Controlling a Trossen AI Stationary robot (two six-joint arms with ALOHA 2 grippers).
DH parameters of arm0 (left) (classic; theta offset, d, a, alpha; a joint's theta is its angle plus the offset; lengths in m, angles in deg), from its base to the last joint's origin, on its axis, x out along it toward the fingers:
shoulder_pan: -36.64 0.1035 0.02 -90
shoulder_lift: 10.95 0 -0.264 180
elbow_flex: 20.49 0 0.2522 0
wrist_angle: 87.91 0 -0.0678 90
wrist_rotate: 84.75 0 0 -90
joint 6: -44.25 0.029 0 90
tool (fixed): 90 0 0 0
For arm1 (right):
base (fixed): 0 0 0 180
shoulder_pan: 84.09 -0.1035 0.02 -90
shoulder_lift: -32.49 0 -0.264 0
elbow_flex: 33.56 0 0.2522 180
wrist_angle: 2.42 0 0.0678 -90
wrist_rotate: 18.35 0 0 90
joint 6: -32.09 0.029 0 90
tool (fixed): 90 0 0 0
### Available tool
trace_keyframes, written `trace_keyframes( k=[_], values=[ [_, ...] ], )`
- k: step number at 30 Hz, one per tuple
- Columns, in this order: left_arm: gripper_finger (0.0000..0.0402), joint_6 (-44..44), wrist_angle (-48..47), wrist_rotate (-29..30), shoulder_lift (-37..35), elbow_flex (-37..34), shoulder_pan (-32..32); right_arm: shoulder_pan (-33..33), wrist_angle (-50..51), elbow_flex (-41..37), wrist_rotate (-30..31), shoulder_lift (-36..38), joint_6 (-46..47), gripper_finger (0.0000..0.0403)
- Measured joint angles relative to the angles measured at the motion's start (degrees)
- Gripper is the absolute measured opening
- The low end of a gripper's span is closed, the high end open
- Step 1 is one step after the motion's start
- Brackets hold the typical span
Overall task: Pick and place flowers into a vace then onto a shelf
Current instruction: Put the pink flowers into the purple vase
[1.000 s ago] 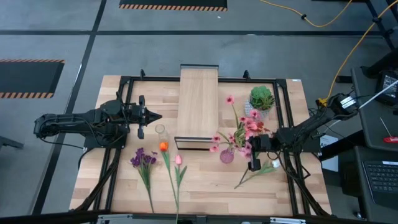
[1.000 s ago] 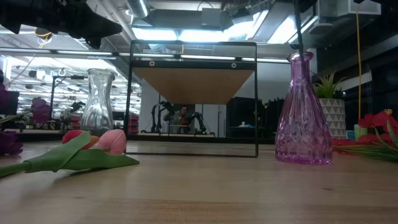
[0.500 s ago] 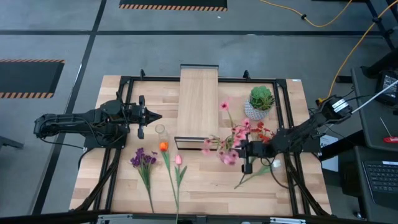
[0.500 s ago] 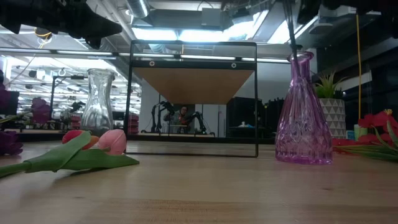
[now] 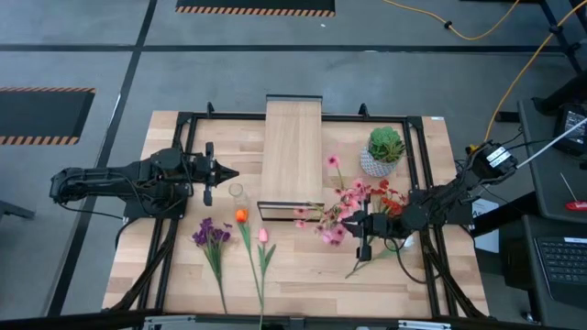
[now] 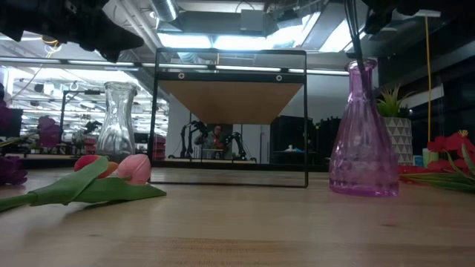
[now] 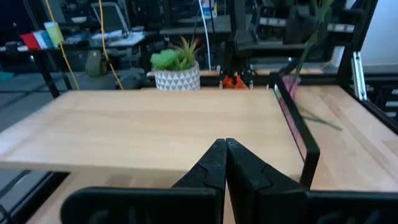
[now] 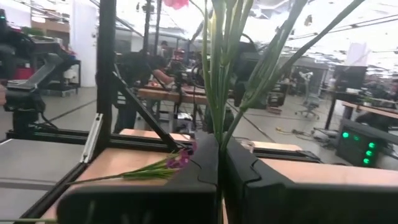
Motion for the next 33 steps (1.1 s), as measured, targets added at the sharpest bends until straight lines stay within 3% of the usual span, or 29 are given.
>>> trace_keyframes(
  k=[13,33],
  values=[
    [0.0004,0.0,-0.7,0.0,0.0,0.0,0.0,-0.4,-1.0,0.0,7.1,-4.4,1.0,0.0],
    [0.0004,0.0,-0.8,0.0,0.0,0.0,0.0,-0.8,-0.5,0.0,8.6,-7.5,5.3,0.0013]
  ],
)
